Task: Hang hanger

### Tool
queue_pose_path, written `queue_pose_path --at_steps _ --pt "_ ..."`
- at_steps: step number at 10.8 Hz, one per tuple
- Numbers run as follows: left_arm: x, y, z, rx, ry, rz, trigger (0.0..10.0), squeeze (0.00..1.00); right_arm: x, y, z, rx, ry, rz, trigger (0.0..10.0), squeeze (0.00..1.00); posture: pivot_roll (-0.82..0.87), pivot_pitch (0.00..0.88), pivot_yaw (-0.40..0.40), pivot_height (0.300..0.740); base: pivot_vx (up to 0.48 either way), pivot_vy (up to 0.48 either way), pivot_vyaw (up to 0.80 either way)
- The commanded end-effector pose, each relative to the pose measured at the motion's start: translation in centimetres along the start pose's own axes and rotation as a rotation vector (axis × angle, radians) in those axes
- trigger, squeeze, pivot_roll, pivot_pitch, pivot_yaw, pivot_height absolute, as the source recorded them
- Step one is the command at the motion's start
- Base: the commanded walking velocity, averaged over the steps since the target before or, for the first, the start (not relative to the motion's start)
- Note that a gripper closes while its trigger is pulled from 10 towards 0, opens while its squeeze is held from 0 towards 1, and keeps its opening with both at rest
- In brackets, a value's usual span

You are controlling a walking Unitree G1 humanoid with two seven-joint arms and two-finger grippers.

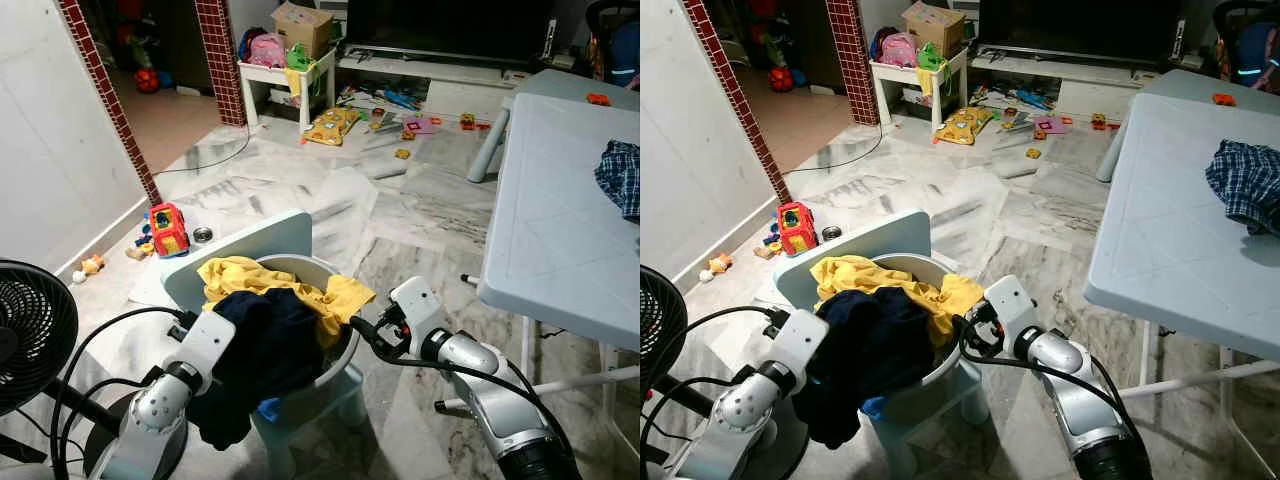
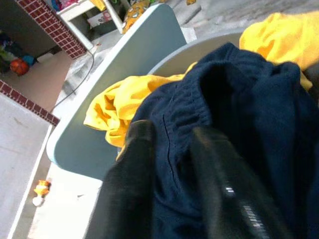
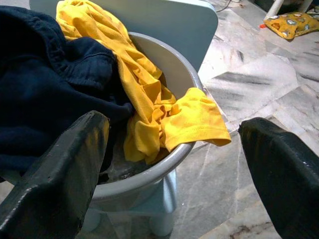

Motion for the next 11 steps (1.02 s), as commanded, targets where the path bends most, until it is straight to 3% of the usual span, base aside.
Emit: queue_pose_path --at_steps 1,4,11 --pt "0.0 -0.2 -0.4 0.010 -0.010 0.033 10.0 1.00 0.0 0.2 0.1 -0.007 0.007 -0.005 10.0 0.00 -0.16 0.000 0.021 0.740 0.000 0.000 0.00" --pt "-0.4 -0.7 -1.4 0.018 -0.024 0.049 10.0 1.00 0.2 0.2 0.2 -0.009 0.011 -0.002 10.0 0.00 -0.15 0.000 0.022 0.740 0.000 0.000 0.00" --pt "-1.4 -1.0 -2.1 0.020 -0.082 0.058 10.0 1.00 0.3 0.4 0.5 -0.013 0.012 0.003 10.0 0.00 -0.14 0.000 0.028 0.740 0.000 0.000 0.00"
Point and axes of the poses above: a point about 5 cm out from each wrist's last joint towards the gripper, its own z axis pointing out of the wrist towards the gripper, its own y axis along the axis of the wrist's last joint, x = y × z, the point moved 1 cm from there along z, pointing out of the wrist towards the gripper, and after that the axes turned 11 degrees about -z, right-handed, at the moved point
